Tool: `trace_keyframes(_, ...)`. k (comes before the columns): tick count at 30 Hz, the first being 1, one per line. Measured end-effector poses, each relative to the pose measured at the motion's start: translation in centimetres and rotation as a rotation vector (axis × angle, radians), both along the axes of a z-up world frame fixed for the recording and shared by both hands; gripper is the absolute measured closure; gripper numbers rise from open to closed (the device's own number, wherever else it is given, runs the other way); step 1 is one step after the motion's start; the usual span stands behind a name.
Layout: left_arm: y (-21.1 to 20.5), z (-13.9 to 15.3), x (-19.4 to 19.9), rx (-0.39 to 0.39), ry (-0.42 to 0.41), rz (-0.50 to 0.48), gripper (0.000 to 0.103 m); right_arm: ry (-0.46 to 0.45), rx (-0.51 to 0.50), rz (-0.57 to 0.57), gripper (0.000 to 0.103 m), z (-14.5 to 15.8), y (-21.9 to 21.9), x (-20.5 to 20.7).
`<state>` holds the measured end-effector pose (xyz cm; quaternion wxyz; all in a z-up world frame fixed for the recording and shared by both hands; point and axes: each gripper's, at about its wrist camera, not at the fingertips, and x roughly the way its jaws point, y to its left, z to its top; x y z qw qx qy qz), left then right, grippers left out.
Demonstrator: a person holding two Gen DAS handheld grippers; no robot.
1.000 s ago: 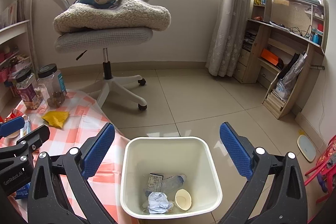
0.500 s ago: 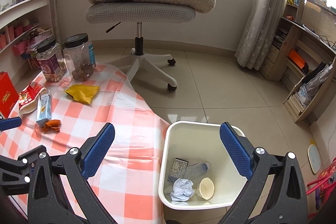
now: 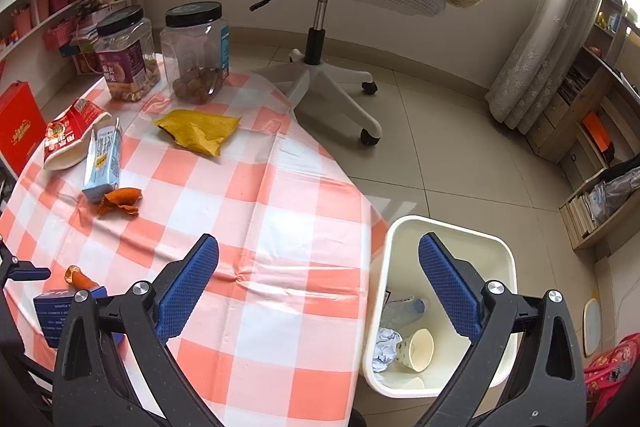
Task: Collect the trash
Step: 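Grasp the dark blue printed box with the left tool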
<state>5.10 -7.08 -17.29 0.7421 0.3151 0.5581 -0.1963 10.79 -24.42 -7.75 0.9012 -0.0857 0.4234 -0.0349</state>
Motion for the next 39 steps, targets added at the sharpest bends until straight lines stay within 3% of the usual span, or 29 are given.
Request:
trace_keyframes(1, 0.3, -0.1, -0.3, 0.005, -0.015, -0.010, 0.017, 0.011, -0.005, 0.013, 0.007, -0.3, 0.7, 0.2)
trace_keyframes(4, 1.5, 0.7, -0.6, -0.047, -0.028, -0.013, 0.038, 0.044, -0.019, 0.062, 0.007, -1.3, 2.8, 0.8)
trace_keyframes(6, 2.5, 1.5, -0.4, -0.097, -0.032, 0.016, 0.064, 0.061, -0.034, 0.099, 0.007, -1.9, 4.4, 1.0)
trace_keyframes(9, 4.9, 3.4, 0.0, -0.175, -0.049, 0.101, 0.090, 0.091, -0.043, 0.164, 0.007, -3.0, 6.7, 1.3)
trace_keyframes(12, 7.9, 5.0, 0.3, -0.232, -0.078, 0.187, 0.090, 0.130, -0.058, 0.224, 0.007, -4.1, 8.9, 1.5)
trace_keyframes(14, 8.8, 5.8, 0.1, -0.260, -0.097, 0.191, 0.086, 0.134, -0.074, 0.240, 0.007, -4.7, 9.9, 1.6)
trace_keyframes(15, 8.8, 6.0, 0.0, -0.263, -0.113, 0.184, 0.060, 0.131, -0.075, 0.239, 0.007, -4.8, 10.2, 1.7)
trace_keyframes(16, 8.5, 6.1, -0.2, -0.266, -0.113, 0.161, 0.025, 0.125, -0.073, 0.229, 0.007, -4.8, 10.3, 1.9)
trace_keyframes(17, 7.9, 6.1, -0.6, -0.266, -0.112, 0.125, 0.018, 0.118, -0.069, 0.209, 0.007, -4.7, 10.1, 2.1)
trace_keyframes(22, 3.5, 4.1, -1.8, -0.181, -0.081, -0.057, 0.018, 0.116, -0.017, 0.093, 0.007, -3.9, 6.9, 3.3)
trace_keyframes(29, 0.5, -0.1, -1.4, -0.037, -0.067, -0.159, 0.019, 0.142, -0.002, 0.038, 0.007, -4.3, 4.4, 3.5)
trace_keyframes(30, 0.5, -0.5, -1.3, -0.022, -0.072, -0.153, 0.022, 0.146, -0.002, 0.045, 0.007, -4.4, 4.6, 3.5)
trace_keyframes(31, 0.7, -0.8, -1.1, -0.020, -0.062, -0.143, 0.038, 0.152, -0.001, 0.058, 0.007, -4.5, 4.9, 3.5)
trace_keyframes(34, 2.6, 0.0, -0.9, -0.074, -0.045, -0.090, 0.042, 0.178, -0.002, 0.115, 0.007, -4.9, 6.3, 3.5)
trace_keyframes(39, 9.1, 5.6, -0.3, -0.247, -0.110, 0.108, 0.046, 0.201, -0.002, 0.237, 0.007, -5.6, 9.2, 2.9)
